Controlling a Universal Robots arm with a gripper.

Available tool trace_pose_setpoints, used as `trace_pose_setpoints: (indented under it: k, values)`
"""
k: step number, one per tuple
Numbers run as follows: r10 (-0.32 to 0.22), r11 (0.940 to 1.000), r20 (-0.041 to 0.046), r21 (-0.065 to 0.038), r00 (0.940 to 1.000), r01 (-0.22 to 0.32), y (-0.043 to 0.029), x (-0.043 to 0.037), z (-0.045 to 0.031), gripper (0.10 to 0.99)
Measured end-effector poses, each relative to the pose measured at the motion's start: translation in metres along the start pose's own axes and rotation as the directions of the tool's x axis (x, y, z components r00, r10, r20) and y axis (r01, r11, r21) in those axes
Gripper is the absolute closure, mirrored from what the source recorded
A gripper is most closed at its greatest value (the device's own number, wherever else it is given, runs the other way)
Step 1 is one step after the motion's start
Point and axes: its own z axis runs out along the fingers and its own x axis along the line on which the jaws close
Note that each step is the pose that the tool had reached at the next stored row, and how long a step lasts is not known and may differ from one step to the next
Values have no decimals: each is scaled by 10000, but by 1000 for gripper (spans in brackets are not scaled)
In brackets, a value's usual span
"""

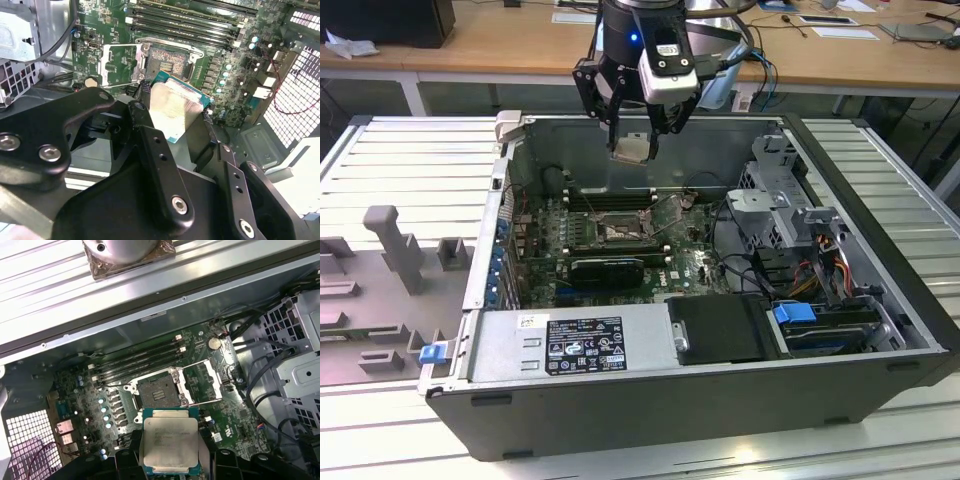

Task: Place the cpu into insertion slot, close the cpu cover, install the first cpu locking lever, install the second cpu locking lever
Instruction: 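Place the cpu into insertion slot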

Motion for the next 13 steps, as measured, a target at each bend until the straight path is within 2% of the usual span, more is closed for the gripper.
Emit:
trace_pose_setpoints:
  k: [13]
  values:
    - [373, 9993, 33, -7, 9993, -373, 0, 0, 0, 561]
